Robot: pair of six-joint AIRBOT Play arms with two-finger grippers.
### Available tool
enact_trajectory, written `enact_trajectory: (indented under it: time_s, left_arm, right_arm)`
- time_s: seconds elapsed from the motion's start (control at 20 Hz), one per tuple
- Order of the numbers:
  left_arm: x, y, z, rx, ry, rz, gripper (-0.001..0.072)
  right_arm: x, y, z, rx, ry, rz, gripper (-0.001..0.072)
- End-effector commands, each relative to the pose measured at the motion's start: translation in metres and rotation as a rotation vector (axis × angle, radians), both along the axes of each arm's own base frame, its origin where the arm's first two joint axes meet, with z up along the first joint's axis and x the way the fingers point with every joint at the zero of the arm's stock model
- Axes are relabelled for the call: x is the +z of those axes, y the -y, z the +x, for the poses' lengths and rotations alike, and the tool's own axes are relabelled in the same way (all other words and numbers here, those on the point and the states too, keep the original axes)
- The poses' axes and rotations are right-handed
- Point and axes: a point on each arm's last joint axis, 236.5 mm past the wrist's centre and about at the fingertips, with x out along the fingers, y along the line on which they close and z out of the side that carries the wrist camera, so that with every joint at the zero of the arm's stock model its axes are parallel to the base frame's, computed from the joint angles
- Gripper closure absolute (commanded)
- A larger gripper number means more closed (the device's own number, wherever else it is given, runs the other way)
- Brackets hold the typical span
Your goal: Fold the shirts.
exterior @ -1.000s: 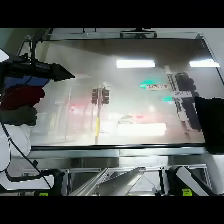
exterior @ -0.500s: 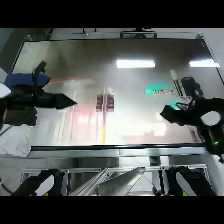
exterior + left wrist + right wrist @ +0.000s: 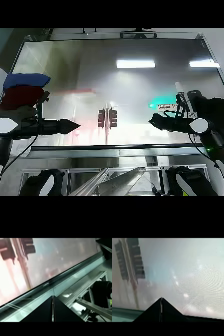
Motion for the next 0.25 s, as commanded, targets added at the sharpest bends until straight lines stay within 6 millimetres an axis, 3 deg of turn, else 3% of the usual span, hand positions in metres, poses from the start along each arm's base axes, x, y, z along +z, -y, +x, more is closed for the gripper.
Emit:
enact_trajectory:
  time_s: [0.0,0.2]
  left_arm:
    - [0.0030,-0.0005,-0.0025,0.015,0.032,0.002,0.0706]
    - [0.0095,-0.0014,-0.0013,0.027,0.071,0.006,0.0706]
  right_arm:
    - [-0.0003,-0.0017,-0.0016,0.006,-0.002,0.002,0.0693]
    - [-0.0003,-0.0017,-0.0016,0.006,-0.002,0.002,0.0693]
